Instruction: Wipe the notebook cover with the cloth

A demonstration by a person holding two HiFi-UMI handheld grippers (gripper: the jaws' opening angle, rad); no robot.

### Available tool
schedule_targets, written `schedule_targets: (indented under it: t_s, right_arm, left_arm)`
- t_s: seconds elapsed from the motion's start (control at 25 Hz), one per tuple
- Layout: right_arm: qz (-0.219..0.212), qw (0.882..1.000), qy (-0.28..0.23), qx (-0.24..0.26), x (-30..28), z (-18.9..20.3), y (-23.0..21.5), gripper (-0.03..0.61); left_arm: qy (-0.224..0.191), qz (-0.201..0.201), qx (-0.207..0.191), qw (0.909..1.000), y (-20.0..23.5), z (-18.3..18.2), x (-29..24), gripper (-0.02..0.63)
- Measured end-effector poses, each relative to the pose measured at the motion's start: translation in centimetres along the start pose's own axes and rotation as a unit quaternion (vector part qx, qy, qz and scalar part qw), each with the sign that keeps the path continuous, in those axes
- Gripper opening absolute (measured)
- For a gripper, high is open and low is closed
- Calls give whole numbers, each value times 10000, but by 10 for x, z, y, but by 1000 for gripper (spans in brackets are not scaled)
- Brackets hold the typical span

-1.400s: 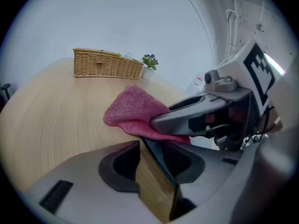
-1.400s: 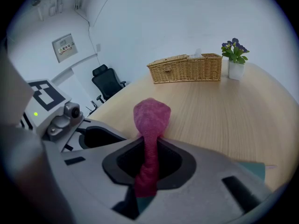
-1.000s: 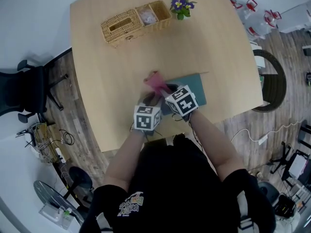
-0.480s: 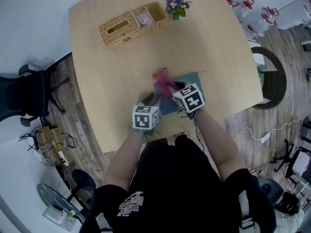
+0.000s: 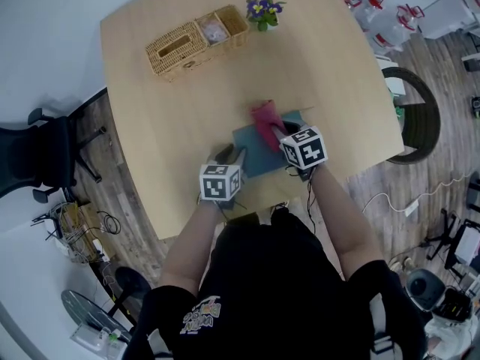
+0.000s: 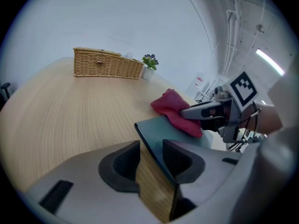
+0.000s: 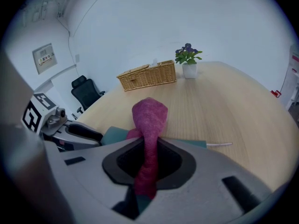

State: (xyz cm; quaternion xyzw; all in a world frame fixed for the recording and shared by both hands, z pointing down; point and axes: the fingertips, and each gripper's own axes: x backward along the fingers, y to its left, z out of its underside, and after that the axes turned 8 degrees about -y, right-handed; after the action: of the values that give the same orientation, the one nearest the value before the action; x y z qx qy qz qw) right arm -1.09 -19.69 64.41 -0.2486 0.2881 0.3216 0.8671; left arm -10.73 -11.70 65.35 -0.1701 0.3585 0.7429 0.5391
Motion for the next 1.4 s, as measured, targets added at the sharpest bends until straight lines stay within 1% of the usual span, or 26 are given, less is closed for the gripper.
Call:
schedule_targets:
  t_s: [0.56,1.04,1.2,1.4]
  right_arm:
    - [597,9975,-93,-368,28,7,-56,67]
    - [1073,9922,-147,-615,36,8,-80,69]
    - [1266,9891,-330,-676,41,6,-86,69]
    - [1609,9803,-696,-910,62,4,-100,69]
  left_arm:
    - [-9,-8,-2,10000,-2,0,0,146]
    - [2,0,-3,10000,-2,0,1,146]
    - [6,-1,4,10000,-1,0,0,146]
    - [0,-12,-13,10000,-1,0,1,146]
